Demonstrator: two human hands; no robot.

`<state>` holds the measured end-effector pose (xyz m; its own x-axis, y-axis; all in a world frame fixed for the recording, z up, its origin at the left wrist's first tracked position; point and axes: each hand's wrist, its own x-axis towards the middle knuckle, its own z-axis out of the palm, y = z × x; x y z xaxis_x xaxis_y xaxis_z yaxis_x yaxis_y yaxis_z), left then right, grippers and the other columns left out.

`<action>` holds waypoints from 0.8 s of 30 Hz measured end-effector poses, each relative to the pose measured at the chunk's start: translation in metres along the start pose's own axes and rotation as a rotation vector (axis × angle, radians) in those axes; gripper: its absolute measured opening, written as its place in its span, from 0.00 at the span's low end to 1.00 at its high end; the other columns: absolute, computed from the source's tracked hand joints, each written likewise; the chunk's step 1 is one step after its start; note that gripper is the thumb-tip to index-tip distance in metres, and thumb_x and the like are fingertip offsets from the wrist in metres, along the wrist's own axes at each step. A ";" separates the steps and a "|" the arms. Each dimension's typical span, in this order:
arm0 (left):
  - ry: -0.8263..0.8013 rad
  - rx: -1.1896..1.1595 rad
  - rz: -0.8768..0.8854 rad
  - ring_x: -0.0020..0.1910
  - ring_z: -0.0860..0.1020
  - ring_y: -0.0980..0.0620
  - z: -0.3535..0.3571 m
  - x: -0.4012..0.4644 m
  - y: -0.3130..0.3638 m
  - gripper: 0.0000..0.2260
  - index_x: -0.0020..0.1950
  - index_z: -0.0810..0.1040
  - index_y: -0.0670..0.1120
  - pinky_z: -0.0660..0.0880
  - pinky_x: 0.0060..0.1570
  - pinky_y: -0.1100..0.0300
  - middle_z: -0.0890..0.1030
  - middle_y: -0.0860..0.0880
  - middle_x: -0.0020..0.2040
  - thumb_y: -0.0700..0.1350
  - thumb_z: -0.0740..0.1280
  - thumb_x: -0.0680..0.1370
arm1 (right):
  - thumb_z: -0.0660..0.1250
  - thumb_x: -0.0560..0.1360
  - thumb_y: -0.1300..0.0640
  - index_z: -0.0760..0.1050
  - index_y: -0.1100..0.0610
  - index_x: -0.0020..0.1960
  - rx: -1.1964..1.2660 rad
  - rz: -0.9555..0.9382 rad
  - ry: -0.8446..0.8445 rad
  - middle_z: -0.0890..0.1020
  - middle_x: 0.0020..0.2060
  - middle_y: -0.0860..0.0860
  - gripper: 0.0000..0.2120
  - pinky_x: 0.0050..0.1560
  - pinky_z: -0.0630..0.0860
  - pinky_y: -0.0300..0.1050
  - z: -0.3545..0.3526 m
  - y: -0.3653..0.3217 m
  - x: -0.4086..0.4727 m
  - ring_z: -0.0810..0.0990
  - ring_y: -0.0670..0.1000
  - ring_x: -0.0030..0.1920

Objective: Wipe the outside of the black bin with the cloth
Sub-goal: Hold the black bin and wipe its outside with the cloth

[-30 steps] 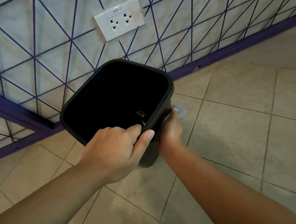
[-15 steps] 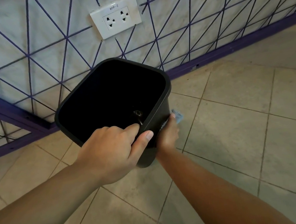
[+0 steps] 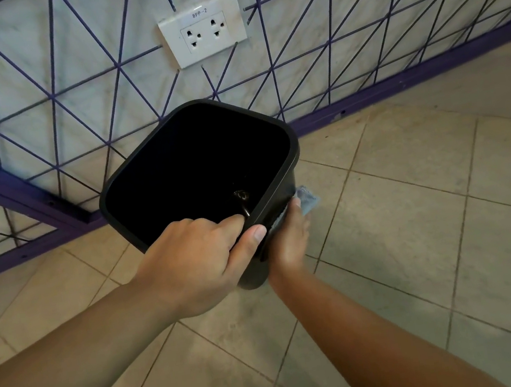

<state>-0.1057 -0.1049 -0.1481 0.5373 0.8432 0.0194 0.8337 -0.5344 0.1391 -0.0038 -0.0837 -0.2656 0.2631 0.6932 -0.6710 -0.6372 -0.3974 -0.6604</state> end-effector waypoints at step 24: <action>-0.009 -0.059 -0.013 0.23 0.71 0.53 0.002 0.001 -0.005 0.20 0.33 0.61 0.55 0.69 0.26 0.56 0.69 0.51 0.23 0.63 0.45 0.81 | 0.54 0.81 0.30 0.65 0.51 0.86 -0.037 -0.020 -0.051 0.73 0.80 0.57 0.40 0.83 0.68 0.66 -0.004 -0.003 0.013 0.72 0.60 0.81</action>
<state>-0.1090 -0.1020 -0.1511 0.5281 0.8491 0.0088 0.8316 -0.5192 0.1970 0.0041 -0.0755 -0.2741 0.2377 0.7304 -0.6403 -0.6048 -0.4046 -0.6860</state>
